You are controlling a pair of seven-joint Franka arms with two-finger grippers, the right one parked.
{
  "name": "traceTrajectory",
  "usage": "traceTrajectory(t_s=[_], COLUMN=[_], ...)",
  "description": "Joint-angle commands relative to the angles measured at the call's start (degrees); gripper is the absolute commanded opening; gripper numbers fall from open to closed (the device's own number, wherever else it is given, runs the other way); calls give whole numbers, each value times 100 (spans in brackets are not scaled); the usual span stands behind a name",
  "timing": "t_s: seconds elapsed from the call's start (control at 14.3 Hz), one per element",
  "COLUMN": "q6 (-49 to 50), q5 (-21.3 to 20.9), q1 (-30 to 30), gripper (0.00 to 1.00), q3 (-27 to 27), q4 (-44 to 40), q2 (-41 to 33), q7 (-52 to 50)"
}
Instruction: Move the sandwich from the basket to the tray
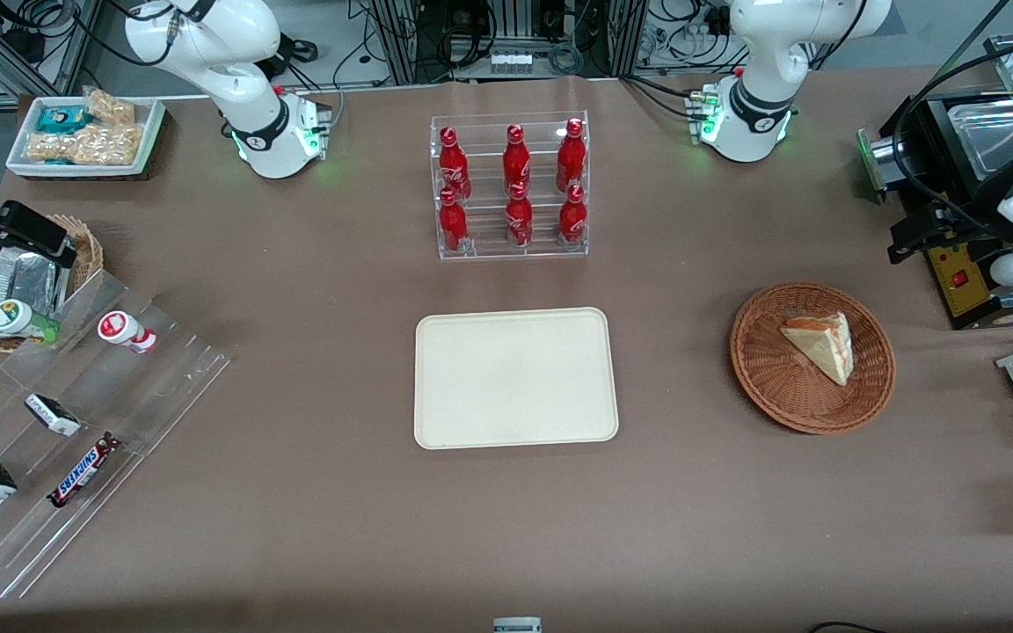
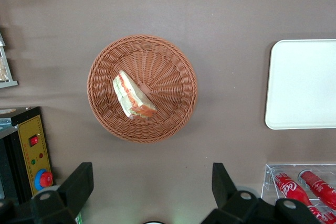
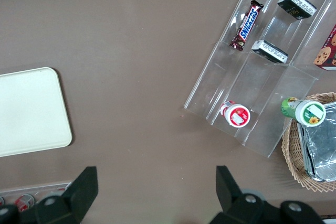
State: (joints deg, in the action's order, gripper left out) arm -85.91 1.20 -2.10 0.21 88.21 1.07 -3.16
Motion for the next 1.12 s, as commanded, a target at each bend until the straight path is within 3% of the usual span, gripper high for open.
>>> traceTrajectory(t_s=[0.0,1.05], q6=[-49,74], q5=[-59,-112], q1=[-19,139], gripper=[100,100], q3=[40,66], q4=[3,169], q2=[-19,269], q7=[79,70])
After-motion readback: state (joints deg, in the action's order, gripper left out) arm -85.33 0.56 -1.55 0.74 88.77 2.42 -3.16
